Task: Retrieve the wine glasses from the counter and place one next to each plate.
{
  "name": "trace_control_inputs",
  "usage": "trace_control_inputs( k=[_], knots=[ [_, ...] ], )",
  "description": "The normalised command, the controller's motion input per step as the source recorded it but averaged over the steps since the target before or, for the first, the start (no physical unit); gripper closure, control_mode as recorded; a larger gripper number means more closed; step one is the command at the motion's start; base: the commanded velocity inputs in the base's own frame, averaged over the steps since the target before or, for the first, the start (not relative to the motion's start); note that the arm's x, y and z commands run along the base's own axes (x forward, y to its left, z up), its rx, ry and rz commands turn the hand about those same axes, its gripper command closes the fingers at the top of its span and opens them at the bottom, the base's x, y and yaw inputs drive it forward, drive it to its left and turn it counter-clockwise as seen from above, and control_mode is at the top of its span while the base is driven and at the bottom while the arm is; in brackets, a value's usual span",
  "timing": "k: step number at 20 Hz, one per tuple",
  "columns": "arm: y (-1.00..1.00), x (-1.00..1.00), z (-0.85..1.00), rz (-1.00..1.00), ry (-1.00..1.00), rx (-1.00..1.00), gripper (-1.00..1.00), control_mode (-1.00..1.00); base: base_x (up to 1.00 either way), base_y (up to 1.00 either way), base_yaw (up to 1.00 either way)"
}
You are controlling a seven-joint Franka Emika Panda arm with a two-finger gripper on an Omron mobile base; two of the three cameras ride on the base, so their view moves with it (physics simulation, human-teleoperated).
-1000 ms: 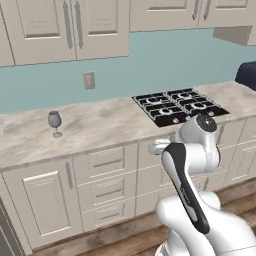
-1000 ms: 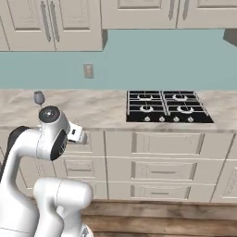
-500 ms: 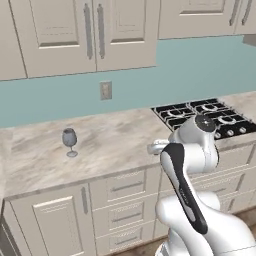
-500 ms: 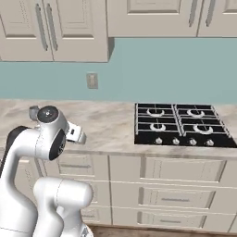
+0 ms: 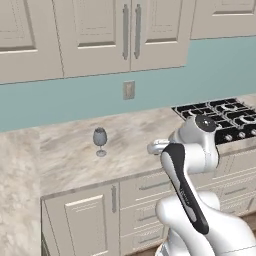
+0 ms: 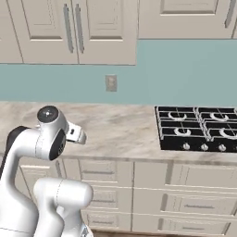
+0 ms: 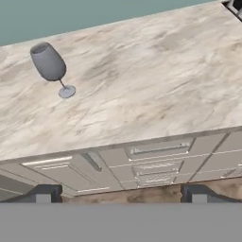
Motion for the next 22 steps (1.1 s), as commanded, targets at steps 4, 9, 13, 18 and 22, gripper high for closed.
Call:
trace_control_inputs(
  k=[4, 9, 13, 18, 22],
  knots=[
    [0.00, 0.00, 0.00, 0.00, 0.00, 0.00, -1.00, 1.00, 0.65, 0.19, -0.03],
    [0.00, 0.00, 0.00, 0.00, 0.00, 0.00, -1.00, 1.00, 0.57, 0.08, -0.05],
    [0.00, 0.00, 0.00, 0.00, 0.00, 0.00, -1.00, 1.00, 0.21, 0.24, -0.07],
    [0.06, 0.15, 0.12, -0.28, 0.18, 0.26, -1.00, -1.00, 0.00, 0.00, 0.00],
    [0.01, 0.29, 0.20, -0.42, 0.34, 0.41, -1.00, -1.00, 0.00, 0.00, 0.00]
  ],
)
